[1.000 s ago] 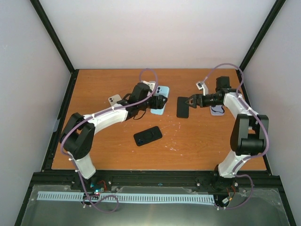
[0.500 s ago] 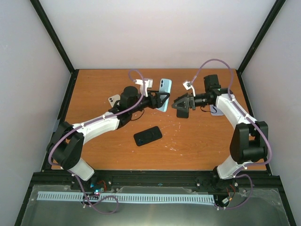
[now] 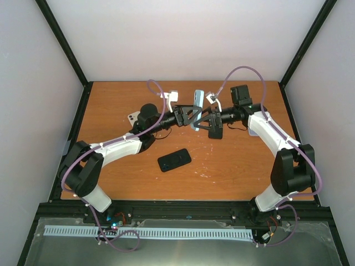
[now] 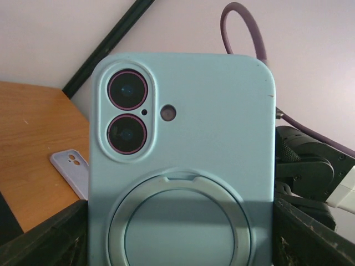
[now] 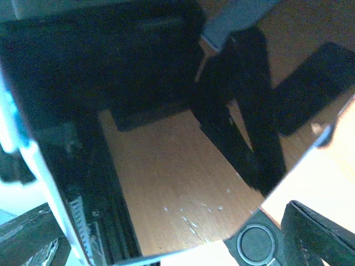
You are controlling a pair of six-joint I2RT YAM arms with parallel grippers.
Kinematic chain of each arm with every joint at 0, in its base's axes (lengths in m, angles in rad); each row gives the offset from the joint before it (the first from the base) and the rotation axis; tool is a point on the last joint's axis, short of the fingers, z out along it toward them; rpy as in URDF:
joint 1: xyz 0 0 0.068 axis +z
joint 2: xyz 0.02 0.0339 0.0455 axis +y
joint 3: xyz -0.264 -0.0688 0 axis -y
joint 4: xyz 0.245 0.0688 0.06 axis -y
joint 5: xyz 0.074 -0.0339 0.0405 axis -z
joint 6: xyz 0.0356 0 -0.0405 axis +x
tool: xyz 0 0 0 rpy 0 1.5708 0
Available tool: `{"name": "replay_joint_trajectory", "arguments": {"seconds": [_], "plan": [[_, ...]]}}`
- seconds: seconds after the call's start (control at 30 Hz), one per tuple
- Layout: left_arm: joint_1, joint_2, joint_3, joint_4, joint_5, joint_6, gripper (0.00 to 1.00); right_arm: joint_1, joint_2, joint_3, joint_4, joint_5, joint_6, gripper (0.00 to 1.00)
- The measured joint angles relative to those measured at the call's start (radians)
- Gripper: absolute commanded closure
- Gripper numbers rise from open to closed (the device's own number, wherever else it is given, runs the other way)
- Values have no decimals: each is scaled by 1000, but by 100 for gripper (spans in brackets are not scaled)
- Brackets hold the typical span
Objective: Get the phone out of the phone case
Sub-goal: Pick up the phone at the center of the board.
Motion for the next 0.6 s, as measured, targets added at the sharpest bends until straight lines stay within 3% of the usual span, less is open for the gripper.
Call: {"name": "replay_joint_trajectory", "arguments": {"seconds": [0.3,0.6], "plan": [[7,33,-24,98,42,-72,50,9,-2,-2,68,-27,104,34],[13,34,-39,111,40,-93,20,13,-2,-12,82,-17,122,49]]}}
